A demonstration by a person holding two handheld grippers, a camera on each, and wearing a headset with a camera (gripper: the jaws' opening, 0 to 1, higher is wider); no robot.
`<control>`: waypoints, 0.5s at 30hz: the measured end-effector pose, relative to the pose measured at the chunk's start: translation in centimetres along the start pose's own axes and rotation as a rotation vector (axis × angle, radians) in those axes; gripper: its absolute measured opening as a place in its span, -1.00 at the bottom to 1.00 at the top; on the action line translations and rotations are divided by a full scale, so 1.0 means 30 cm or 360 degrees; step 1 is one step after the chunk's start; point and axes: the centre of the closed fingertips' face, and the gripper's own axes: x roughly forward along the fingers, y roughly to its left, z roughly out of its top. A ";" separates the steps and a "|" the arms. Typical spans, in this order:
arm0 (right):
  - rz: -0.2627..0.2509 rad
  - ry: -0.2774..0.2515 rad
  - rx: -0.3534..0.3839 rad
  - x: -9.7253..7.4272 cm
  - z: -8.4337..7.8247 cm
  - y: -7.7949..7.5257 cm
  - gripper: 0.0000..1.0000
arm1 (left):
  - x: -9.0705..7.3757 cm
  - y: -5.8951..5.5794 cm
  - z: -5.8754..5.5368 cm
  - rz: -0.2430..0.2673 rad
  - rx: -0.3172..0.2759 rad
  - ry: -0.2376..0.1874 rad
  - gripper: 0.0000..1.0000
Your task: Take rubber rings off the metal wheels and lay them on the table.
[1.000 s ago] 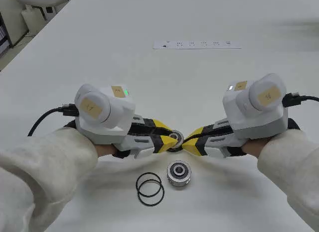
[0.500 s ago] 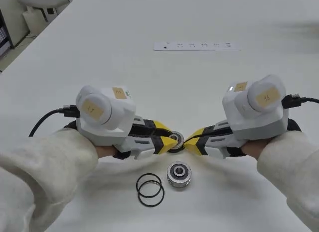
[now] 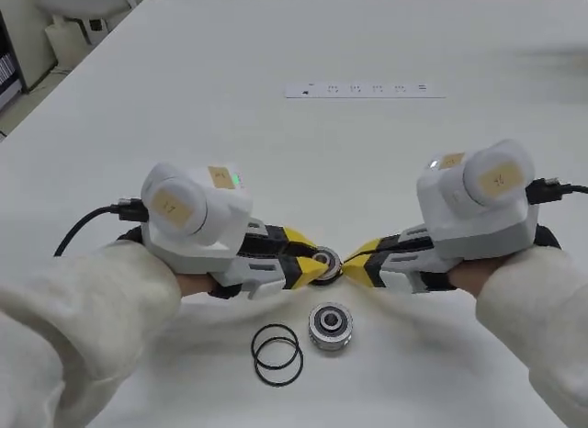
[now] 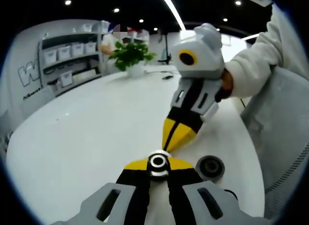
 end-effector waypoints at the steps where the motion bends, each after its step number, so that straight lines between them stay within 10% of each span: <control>1: 0.0001 -0.0006 0.0019 -0.001 0.000 -0.007 -1.00 | 0.000 -0.001 0.000 0.0000 0.0000 0.0000 -0.72; 15: 0.0025 -0.0109 0.0311 -0.011 0.017 -0.025 -1.00 | 0.002 0.001 -0.001 -0.0001 0.0012 0.0002 -0.73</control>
